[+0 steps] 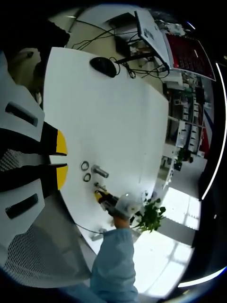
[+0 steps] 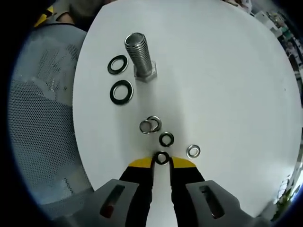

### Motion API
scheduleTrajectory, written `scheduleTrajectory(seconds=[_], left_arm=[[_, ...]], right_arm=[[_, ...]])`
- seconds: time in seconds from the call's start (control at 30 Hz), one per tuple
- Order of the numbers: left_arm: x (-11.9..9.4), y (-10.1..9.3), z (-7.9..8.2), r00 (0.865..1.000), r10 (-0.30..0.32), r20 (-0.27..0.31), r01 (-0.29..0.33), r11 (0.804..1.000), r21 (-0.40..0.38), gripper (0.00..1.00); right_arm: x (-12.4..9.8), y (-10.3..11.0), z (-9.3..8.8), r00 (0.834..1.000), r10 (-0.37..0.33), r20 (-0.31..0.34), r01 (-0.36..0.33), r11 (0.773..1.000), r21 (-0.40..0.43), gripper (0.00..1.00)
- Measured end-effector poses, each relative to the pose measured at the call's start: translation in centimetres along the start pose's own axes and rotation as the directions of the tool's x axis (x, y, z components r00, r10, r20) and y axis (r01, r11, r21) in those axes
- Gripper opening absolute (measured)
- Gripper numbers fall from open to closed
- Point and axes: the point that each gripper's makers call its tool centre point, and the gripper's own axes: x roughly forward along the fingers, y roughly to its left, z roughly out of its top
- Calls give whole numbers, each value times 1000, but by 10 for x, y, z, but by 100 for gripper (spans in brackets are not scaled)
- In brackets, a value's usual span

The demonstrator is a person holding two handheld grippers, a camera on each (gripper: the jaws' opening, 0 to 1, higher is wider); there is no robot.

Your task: Place the washer onto the threaded stud by aligning its center hole with the stud, sliding it down to the base, and recovering from edge contact or off-axis alignment until the washer reaches the visible bottom stop.

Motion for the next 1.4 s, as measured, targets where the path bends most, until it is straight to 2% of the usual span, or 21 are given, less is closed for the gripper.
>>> scheduleTrajectory(seconds=[0.17, 0.3, 0.6, 0.8, 0.93, 1.2, 1.3, 1.4], left_arm=[[0, 0, 0, 1000, 0, 2, 0, 1000, 0, 4], [0, 0, 0, 1000, -2, -2, 2, 1000, 1, 4], [0, 0, 0, 1000, -3, -1, 3, 1000, 1, 4], [0, 0, 0, 1000, 0, 0, 0, 1000, -3, 4], [0, 0, 0, 1000, 0, -2, 0, 1000, -2, 4], [0, 0, 0, 1000, 2, -2, -2, 1000, -1, 4], [0, 0, -1, 1000, 1, -4, -1, 1000, 1, 4], [0, 0, -1, 1000, 1, -5, -1, 1000, 1, 4]], right_arm=[[-1, 0, 1, 1000, 3, 21, -4, 1000, 25, 14], [-1, 2, -1, 999, -13, 42, 13, 1000, -6, 14], [-1, 0, -1, 991, -43, 128, 39, 999, 33, 14], [-1, -2, -10, 989, -40, 145, 32, 998, 54, 14], [-7, -1, -12, 985, -46, 166, 36, 997, 64, 14], [-31, 1, -4, 969, -62, 240, 46, 996, 73, 14], [-39, -5, 2, 955, -119, 271, 104, 992, 71, 14], [-45, -7, 4, 950, -132, 282, 116, 991, 71, 14]])
